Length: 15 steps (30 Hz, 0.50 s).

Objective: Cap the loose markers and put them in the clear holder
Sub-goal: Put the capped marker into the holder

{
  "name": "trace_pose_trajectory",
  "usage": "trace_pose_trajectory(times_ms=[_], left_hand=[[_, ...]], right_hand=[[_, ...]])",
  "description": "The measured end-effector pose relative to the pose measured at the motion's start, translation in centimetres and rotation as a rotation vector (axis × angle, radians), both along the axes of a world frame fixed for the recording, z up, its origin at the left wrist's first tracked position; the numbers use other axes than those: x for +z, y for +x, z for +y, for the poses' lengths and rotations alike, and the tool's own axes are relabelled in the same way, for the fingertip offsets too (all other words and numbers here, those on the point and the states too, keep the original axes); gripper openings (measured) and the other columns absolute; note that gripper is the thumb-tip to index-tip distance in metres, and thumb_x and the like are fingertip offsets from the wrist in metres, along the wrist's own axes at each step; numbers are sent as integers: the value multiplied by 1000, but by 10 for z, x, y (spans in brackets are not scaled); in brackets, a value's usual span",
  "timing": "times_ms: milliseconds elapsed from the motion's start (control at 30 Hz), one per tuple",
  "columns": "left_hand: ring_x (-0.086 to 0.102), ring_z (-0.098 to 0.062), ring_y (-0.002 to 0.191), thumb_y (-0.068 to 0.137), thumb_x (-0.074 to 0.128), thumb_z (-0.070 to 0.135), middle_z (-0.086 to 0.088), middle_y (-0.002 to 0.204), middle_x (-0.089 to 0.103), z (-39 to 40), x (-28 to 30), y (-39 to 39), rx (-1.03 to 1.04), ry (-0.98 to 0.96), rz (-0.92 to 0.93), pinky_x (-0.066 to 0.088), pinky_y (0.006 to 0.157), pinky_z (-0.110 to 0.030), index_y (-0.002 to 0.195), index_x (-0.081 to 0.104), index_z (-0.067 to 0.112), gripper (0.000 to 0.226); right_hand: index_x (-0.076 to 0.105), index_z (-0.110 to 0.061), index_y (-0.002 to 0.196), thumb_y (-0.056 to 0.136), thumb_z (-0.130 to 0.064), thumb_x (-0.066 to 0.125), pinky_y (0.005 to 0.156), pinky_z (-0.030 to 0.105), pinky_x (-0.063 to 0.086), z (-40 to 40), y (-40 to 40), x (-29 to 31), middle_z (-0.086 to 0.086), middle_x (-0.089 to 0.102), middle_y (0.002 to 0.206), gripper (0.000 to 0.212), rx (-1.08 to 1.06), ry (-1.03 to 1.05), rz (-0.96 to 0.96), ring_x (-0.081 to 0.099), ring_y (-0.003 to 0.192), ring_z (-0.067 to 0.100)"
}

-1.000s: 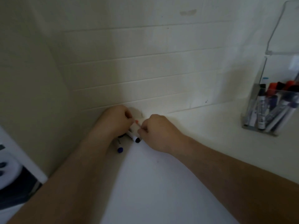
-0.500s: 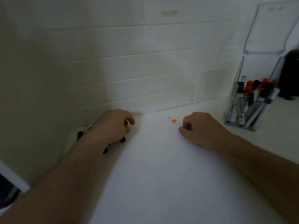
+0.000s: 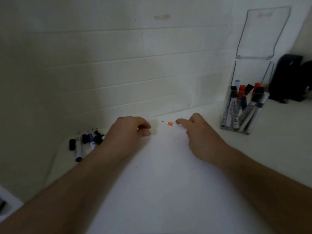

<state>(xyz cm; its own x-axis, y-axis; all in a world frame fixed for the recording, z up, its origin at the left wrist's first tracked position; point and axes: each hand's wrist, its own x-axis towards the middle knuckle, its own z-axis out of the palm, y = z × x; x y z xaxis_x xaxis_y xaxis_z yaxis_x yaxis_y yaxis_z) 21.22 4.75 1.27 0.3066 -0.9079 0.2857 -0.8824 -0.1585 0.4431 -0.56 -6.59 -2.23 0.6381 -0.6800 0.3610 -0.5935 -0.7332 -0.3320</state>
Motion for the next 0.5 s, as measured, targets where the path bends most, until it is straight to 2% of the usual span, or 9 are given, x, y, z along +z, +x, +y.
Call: trace_pose_trajectory(times_ms=[100, 167, 200, 333, 500], left_hand=[[64, 4, 75, 87, 75, 21, 14, 85, 73, 1, 0, -11, -84, -104, 229, 43, 72, -8, 93, 76, 36, 17], [64, 4, 73, 84, 77, 15, 14, 79, 72, 1, -2, -15, -106, -143, 266, 43, 69, -8, 83, 73, 40, 25], [64, 4, 73, 82, 78, 13, 13, 79, 72, 1, -3, -17, -104, -149, 277, 42, 68, -6, 81, 72, 39, 27], [65, 8, 76, 81, 79, 8, 15, 78, 73, -1, -5, -16, -103, -142, 278, 41, 70, 0, 79, 70, 38, 32], [65, 9, 78, 80, 81, 16, 19, 79, 72, -4, -7, -14, -95, -143, 224, 39, 69, 0, 82, 72, 39, 25]], right_hand=[[66, -22, 121, 92, 2, 57, 68, 38, 47, 1, -2, -3, 1, 40, 99, 39, 16, -21, -103, 50, 70, 26], [69, -22, 111, 98, -18, 60, 68, 31, 43, 2, -1, -1, -1, 43, 95, 16, -1, -18, -180, 52, 73, 20], [70, -24, 106, 98, -28, 60, 69, 28, 41, 2, 0, 1, -3, 45, 92, 13, -10, -4, -198, 52, 76, 17], [69, -30, 88, 92, -42, 65, 66, 18, 33, -1, 0, 4, -8, 50, 83, 13, -22, 11, -257, 50, 78, 5], [74, -29, 85, 84, -48, 69, 64, 32, 47, 7, 1, 11, -7, 56, 81, 20, 42, -150, -306, 57, 72, 13]])
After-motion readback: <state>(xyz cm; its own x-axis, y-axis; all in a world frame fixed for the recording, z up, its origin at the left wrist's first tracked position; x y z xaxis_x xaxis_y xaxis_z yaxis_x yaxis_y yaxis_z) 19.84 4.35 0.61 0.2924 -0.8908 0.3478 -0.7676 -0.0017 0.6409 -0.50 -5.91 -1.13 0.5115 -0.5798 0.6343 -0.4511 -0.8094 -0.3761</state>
